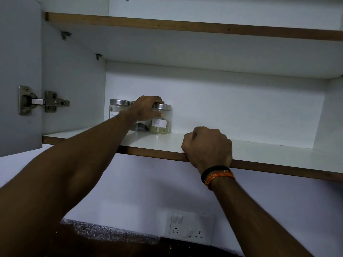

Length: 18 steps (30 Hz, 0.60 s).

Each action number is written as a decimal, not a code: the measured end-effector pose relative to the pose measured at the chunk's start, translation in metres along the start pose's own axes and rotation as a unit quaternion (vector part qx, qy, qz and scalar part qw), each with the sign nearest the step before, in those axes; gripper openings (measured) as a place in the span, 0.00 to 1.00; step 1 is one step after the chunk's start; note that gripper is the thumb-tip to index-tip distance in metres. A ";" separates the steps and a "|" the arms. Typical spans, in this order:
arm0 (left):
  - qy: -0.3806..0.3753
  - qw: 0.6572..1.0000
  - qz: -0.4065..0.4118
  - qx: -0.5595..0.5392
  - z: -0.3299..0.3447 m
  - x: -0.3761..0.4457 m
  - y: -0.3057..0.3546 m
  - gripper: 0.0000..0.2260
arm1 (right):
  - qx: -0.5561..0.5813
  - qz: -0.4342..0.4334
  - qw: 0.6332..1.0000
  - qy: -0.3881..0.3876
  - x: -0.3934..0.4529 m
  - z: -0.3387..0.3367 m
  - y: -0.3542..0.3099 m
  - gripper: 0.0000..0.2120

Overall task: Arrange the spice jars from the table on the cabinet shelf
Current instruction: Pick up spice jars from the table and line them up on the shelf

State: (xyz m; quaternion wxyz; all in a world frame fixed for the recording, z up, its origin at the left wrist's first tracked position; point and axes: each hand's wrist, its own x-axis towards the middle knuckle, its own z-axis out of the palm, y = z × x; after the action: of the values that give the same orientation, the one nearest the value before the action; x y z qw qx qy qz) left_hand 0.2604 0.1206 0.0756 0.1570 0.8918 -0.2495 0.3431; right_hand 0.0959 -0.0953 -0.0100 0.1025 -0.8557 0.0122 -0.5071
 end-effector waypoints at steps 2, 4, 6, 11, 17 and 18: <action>-0.006 1.000 -0.014 0.003 -0.001 0.000 0.002 0.21 | 0.002 0.000 1.000 0.001 0.000 0.000 0.000 0.14; -0.001 1.000 -0.030 -0.010 -0.001 -0.003 0.006 0.26 | 0.001 0.000 1.000 0.004 0.000 0.000 0.000 0.14; 0.019 0.999 -0.036 -0.036 -0.001 -0.008 0.011 0.30 | -0.001 -0.003 1.000 0.005 -0.001 0.000 0.000 0.14; 0.020 0.997 -0.028 -0.065 -0.012 -0.024 0.023 0.29 | -0.007 -0.007 1.000 0.003 -0.002 -0.002 0.000 0.14; -0.049 0.996 -0.031 -0.071 -0.021 -0.057 0.046 0.28 | -0.007 0.000 1.000 -0.021 -0.004 -0.009 -0.002 0.13; -0.060 0.995 -0.027 -0.071 -0.023 -0.065 0.051 0.28 | -0.003 -0.008 1.000 -0.030 -0.005 -0.010 -0.001 0.14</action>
State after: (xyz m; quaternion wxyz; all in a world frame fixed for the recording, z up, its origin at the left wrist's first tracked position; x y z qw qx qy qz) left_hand 0.1780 0.1104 0.0522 0.2142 0.9038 -0.2583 0.2655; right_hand 0.0853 -0.0949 -0.0092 0.0958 -0.8707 0.0038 -0.4824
